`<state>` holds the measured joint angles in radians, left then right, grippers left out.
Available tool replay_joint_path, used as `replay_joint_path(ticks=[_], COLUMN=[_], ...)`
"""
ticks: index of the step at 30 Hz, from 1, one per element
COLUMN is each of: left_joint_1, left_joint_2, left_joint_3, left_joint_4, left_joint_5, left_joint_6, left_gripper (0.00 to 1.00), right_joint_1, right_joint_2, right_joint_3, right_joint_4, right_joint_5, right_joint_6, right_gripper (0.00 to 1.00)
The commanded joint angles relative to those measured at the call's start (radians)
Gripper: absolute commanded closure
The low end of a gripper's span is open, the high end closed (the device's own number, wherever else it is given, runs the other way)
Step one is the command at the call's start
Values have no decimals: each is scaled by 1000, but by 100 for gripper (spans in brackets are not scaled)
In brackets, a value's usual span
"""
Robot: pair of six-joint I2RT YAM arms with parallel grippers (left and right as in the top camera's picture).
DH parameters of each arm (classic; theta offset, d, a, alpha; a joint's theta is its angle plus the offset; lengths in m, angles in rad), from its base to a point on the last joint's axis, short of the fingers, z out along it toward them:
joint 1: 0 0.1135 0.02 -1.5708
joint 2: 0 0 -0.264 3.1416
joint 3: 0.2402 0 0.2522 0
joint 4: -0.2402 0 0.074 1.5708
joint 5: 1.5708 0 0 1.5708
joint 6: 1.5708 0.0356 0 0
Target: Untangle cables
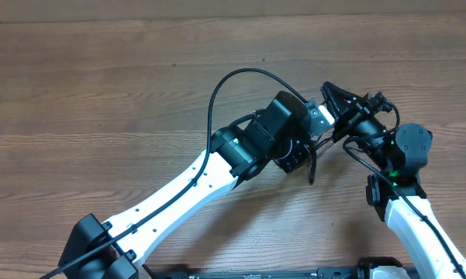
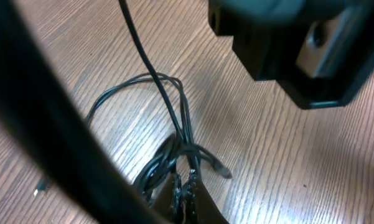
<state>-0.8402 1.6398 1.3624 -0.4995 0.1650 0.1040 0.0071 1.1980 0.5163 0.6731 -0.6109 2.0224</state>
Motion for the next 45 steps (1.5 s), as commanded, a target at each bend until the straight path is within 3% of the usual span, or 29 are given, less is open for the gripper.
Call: replay_joint_path(ticks=[1, 5, 7, 8, 11, 12, 20, 26, 28, 30, 31, 32, 33, 38, 45], left_joint_1=[2, 2, 2, 2, 2, 2, 2, 4, 6, 12, 16, 16, 18, 18, 18], left_joint_2=[-106, -215, -278, -319, -401, -445, -521, -450, -407, -356, -330, -294, -239, -148, -185], left_joint_3=[15, 15, 15, 15, 15, 15, 15, 15, 15, 15, 15, 15, 15, 15, 15], left_joint_4=[-7, -31, -31, -27, -17, -15, -30, -121, -175, -226, -245, -265, -286, -325, -399], left_joint_5=[-66, -142, -185, -213, -278, -333, -609, -821, -853, -849, -847, -846, -844, -846, -827], left_joint_6=[-39, -41, -41, -41, -56, -74, -90, -89, -89, -90, -91, -103, -109, -173, -328], left_gripper=[96, 96, 96, 96, 96, 96, 96, 94, 80, 43, 38, 23, 1, 1, 1], right_joint_1=[-3, -3, -3, -3, -3, -3, -2, -2, -3, -3, -2, -3, -3, -3, -2], right_joint_2=[-8, -8, -8, -8, -8, -8, -8, -8, -8, -8, -8, -8, -8, -8, -8], right_joint_3=[7, 7, 7, 7, 7, 7, 7, 7, 7, 7, 7, 7, 7, 7, 7], right_joint_4=[-58, -139, -172, -188, -227, -258, -477, -534, -533, -534, -534, -534, -534, -534, -534], right_joint_5=[26, 44, 41, 29, -20, -47, -130, -156, -163, -169, -174, -178, -182, -203, -253], right_joint_6=[-32, -117, -207, -301, -492, -578, -834, -875, -875, -876, -876, -876, -876, -876, -934], right_gripper=[96, 87, 69, 45, 6, 0, 0, 0, 0, 0, 0, 0, 0, 0, 0])
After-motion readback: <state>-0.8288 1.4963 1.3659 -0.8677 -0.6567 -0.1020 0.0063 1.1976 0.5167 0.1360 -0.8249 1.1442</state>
